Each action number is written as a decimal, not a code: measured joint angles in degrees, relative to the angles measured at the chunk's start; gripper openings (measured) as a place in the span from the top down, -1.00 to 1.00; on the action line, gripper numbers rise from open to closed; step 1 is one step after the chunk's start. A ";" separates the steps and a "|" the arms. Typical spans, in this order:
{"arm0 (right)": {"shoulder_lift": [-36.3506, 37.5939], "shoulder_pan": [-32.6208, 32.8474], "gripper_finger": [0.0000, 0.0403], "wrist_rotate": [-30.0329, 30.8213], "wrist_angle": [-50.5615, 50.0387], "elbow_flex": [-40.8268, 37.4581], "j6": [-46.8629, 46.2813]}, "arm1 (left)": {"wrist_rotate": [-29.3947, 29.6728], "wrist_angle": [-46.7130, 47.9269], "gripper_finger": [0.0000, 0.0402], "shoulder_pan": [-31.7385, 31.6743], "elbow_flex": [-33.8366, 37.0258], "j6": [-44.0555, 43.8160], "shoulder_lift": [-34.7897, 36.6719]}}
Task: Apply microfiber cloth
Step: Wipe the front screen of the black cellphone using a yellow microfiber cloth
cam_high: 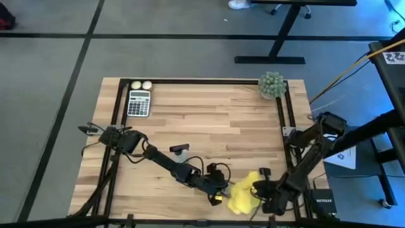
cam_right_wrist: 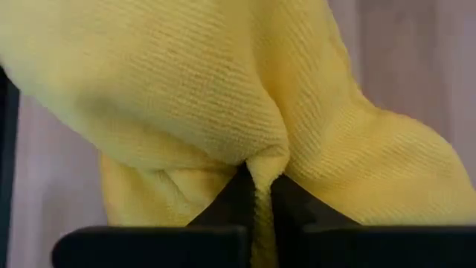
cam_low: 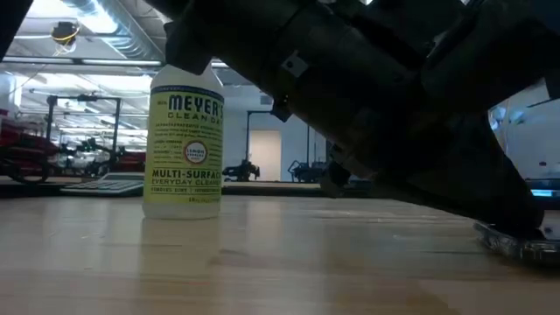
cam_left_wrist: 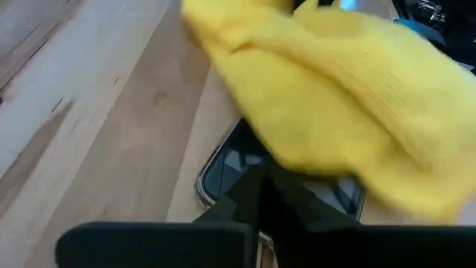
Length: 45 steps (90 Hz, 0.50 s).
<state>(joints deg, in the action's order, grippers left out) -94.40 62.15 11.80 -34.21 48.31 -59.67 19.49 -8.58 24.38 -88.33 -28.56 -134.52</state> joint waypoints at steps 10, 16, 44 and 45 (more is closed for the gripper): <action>2.32 1.88 1.00 -5.16 -7.16 2.03 -0.79 | 0.11 -0.14 0.99 -0.01 0.00 -0.14 0.00; 3.15 2.10 1.00 -4.41 -11.95 3.62 -1.22 | 0.12 -0.17 0.99 -0.02 0.00 -0.17 0.00; 3.74 -5.79 1.00 22.02 8.20 5.12 12.66 | 0.19 -0.39 0.99 -0.04 0.00 -0.20 0.00; 3.42 -6.20 1.00 21.92 9.46 4.74 13.04 | 0.19 -0.40 0.99 -0.04 0.00 -0.18 0.00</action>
<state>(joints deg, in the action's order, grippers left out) -90.98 55.95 33.72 -24.76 53.05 -46.63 19.68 -8.99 24.34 -88.33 -28.74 -134.52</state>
